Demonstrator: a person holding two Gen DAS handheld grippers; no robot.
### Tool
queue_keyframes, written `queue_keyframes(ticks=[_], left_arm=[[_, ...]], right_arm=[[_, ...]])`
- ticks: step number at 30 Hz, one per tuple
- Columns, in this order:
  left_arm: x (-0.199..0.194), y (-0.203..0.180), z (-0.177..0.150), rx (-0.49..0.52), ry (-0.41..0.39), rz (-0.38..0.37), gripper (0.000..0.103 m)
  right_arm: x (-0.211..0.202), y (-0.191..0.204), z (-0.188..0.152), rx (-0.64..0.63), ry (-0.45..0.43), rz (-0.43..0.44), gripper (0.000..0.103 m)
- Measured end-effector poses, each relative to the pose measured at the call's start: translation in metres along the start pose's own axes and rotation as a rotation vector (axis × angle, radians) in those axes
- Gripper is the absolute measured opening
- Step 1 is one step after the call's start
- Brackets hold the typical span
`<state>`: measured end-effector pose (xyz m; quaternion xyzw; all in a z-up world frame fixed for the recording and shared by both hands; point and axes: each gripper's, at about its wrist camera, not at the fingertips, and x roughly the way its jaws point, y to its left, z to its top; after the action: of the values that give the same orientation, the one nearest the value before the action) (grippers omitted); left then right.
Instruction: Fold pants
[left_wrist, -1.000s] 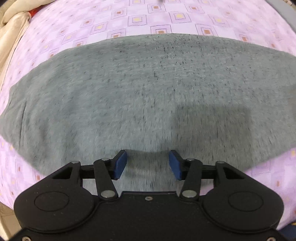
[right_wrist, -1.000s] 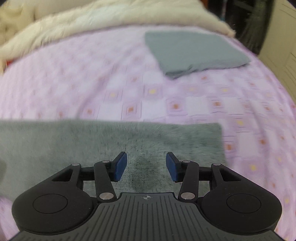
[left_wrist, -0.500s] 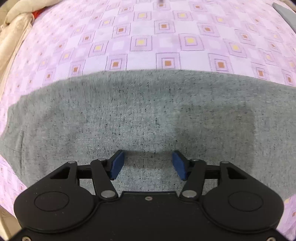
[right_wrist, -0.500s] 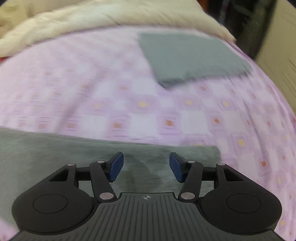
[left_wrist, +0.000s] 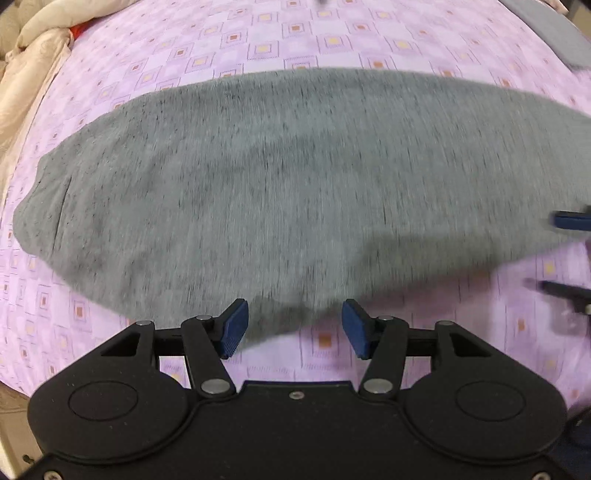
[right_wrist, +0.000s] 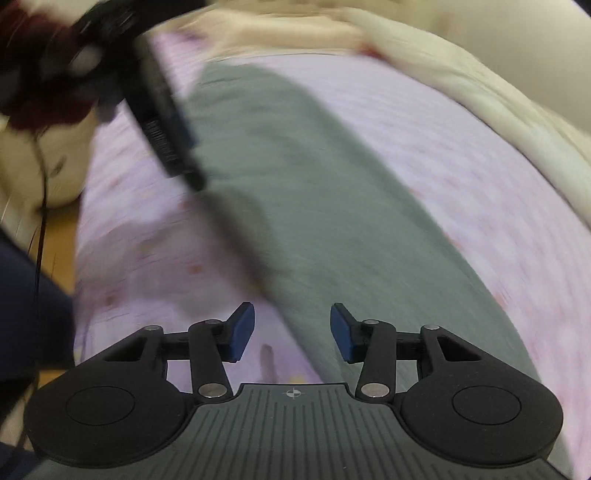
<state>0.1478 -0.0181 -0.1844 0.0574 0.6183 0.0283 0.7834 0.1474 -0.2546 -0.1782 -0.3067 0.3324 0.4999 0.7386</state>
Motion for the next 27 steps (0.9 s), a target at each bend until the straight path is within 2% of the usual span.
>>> queue_keyframes(ticks=[1,3,4,5,6,9,12,17,20,22,24,27], left_arm=[[-0.001,0.002,0.004,0.010,-0.003,0.004,0.060],[-0.002,0.000,-0.005,0.018,-0.007,0.005,0.060],[-0.003,-0.001,-0.008,0.019,-0.009,0.002,0.060],[-0.002,0.000,-0.011,0.022,-0.013,-0.002,0.060],[0.000,0.002,-0.012,0.026,-0.019,-0.004,0.060],[-0.002,-0.002,-0.017,0.053,-0.047,-0.003,0.060],[0.000,-0.004,-0.015,0.082,-0.075,-0.007,0.060],[0.010,-0.001,-0.003,0.112,-0.102,0.022,0.060],[0.023,0.005,0.007,0.066,-0.073,-0.007,0.060],[0.034,0.012,0.009,0.010,-0.020,-0.018,0.060],[0.047,0.021,0.004,-0.046,0.052,-0.024,0.067],[0.048,0.036,-0.009,-0.081,0.083,-0.058,0.068]], right_arm=[[0.005,0.008,0.003,-0.045,0.011,0.004,0.041],[0.018,0.014,0.008,-0.144,0.041,-0.016,0.021],[0.022,0.015,0.010,-0.178,0.051,-0.035,0.016],[0.025,0.014,0.013,-0.187,0.056,-0.043,0.005],[0.027,0.005,0.017,-0.154,0.059,-0.036,0.003],[0.025,-0.023,0.031,0.008,0.050,-0.025,0.003],[0.024,-0.047,0.039,0.117,0.035,-0.045,0.003],[0.026,-0.062,0.043,0.147,0.059,-0.045,0.003],[0.024,-0.061,0.039,0.162,0.072,-0.035,0.003],[0.027,-0.063,0.040,0.178,0.083,-0.003,0.003],[0.024,-0.058,0.034,0.208,0.108,0.067,0.004],[0.018,-0.045,0.021,0.217,0.171,0.164,0.004]])
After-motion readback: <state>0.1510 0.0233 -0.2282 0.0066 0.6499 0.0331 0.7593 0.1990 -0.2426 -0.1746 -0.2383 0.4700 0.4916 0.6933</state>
